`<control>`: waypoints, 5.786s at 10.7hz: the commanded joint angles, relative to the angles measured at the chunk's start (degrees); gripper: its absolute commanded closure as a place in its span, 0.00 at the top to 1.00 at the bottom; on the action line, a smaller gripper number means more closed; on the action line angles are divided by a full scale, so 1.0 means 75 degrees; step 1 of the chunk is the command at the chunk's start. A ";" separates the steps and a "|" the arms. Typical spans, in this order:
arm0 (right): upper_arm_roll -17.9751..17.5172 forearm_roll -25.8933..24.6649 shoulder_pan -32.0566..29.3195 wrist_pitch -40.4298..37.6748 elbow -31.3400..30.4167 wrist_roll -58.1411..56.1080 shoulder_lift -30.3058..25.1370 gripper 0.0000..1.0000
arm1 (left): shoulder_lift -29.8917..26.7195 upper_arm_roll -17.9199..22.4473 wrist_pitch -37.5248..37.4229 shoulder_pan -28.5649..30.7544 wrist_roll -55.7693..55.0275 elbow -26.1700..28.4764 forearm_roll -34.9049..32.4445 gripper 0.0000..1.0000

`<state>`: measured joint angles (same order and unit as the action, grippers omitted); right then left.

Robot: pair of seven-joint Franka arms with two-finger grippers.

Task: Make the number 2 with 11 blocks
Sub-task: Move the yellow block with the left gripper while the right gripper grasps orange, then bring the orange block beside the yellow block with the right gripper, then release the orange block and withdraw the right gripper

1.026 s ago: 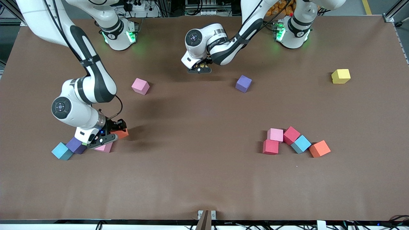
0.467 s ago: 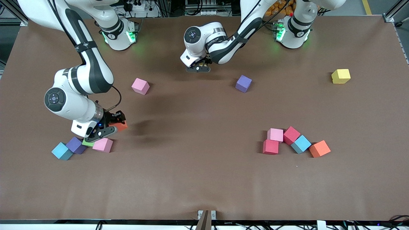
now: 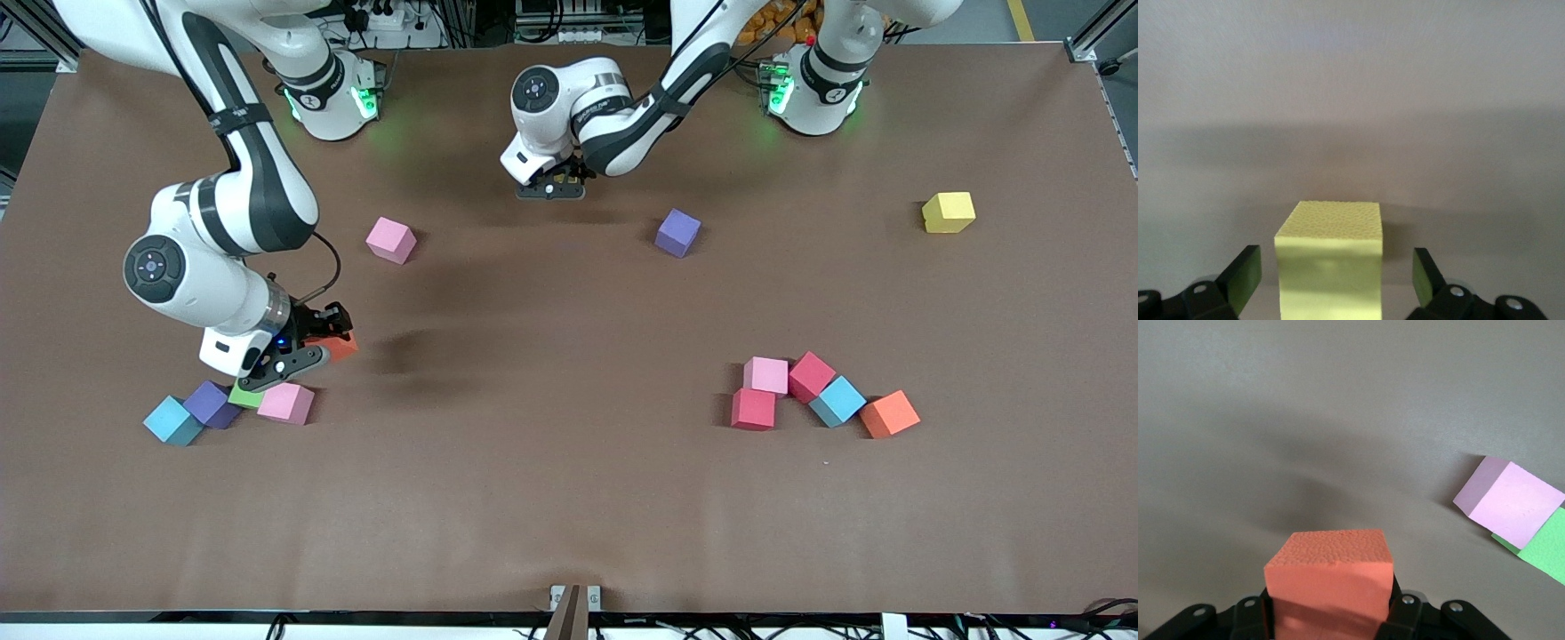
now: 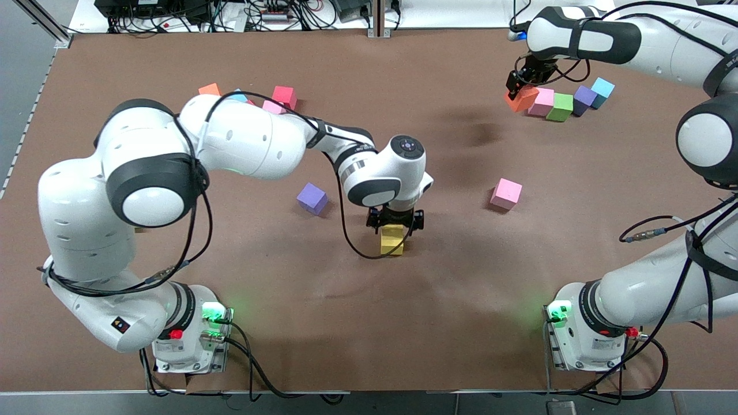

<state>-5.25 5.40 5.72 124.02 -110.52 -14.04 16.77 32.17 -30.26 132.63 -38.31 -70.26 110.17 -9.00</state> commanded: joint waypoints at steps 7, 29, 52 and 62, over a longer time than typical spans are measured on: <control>-0.0014 0.0054 0.0629 -0.0188 -0.0228 0.0033 -0.0337 0.39 | -0.2238 -0.0103 -0.1639 0.2702 0.2387 0.0263 -0.0160 1.00; 0.1812 0.1317 0.7730 0.3829 -0.3872 -0.3003 -0.0443 0.02 | -0.3000 -0.0020 -0.0516 0.4499 0.6790 0.2642 0.0321 1.00; 0.1884 0.2069 0.9561 0.4933 -0.4225 -0.1925 -0.0291 1.00 | -0.3059 -0.0032 -0.0540 0.4475 0.6790 0.2572 0.0578 1.00; 0.1896 0.2058 0.8964 0.3752 -0.4225 -0.2440 -0.1307 1.00 | -0.3036 -0.0032 -0.0540 0.4487 0.6790 0.2408 0.0754 1.00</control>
<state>8.96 20.04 74.71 156.43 -140.98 -30.27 12.48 10.61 -30.35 128.64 -4.83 -20.36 127.91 -4.78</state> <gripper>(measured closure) 0.000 0.000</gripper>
